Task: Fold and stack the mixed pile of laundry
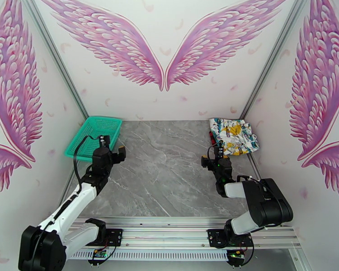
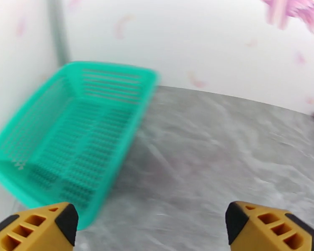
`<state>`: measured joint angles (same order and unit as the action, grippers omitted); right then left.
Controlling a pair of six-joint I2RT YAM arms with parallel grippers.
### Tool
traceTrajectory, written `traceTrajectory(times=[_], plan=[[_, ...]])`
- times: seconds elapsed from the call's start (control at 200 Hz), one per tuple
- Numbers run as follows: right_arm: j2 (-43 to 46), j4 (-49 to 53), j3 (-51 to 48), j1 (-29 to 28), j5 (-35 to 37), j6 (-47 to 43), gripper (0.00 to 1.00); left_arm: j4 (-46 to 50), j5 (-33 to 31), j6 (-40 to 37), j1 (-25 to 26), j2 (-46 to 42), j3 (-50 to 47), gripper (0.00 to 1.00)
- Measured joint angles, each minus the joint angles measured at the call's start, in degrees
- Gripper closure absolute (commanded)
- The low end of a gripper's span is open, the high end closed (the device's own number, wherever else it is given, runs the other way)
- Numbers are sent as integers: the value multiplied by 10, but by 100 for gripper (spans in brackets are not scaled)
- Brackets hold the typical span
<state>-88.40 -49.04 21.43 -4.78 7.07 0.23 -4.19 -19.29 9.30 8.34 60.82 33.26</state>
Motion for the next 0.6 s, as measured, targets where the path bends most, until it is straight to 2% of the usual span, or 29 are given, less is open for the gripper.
traceTrajectory(times=[0.105,0.19,0.46,0.6], plan=[[0,0,0,0,0,0,1,-70,2,-24,-52,21,-86,1],[0,0,0,0,0,0,1,-134,21,-41,-75,64,-127,1],[0,0,0,0,0,0,1,-323,107,-52,-114,191,-126,1],[0,0,0,0,0,0,1,-367,128,-55,-114,231,-124,1]])
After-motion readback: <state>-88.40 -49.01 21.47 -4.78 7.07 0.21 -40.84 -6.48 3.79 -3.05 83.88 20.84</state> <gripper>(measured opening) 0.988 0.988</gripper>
